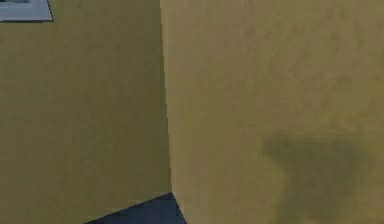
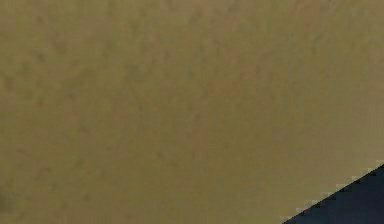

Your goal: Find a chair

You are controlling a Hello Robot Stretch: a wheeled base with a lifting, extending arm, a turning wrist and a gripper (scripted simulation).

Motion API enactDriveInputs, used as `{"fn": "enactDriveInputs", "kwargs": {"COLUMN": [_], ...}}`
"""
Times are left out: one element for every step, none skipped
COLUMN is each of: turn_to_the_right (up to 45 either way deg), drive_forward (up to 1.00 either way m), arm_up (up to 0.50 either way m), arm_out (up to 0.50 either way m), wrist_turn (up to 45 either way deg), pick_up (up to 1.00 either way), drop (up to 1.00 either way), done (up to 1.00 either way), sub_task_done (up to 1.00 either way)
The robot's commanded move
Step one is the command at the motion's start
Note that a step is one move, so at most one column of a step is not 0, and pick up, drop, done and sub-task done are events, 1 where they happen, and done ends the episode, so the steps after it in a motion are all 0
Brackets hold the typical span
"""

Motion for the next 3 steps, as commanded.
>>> {"fn": "enactDriveInputs", "kwargs": {"turn_to_the_right": [-45.0, -45.0, -24.0], "drive_forward": [0.00, 0.00, 0.00], "arm_up": [0.00, 0.00, 0.00], "arm_out": [0.00, 0.00, 0.00], "wrist_turn": [0.0, 0.0, 0.0], "pick_up": [0.00, 0.00, 0.00], "drop": [0.00, 0.00, 0.00], "done": [0.00, 0.00, 0.00], "sub_task_done": [0.00, 0.00, 0.00]}}
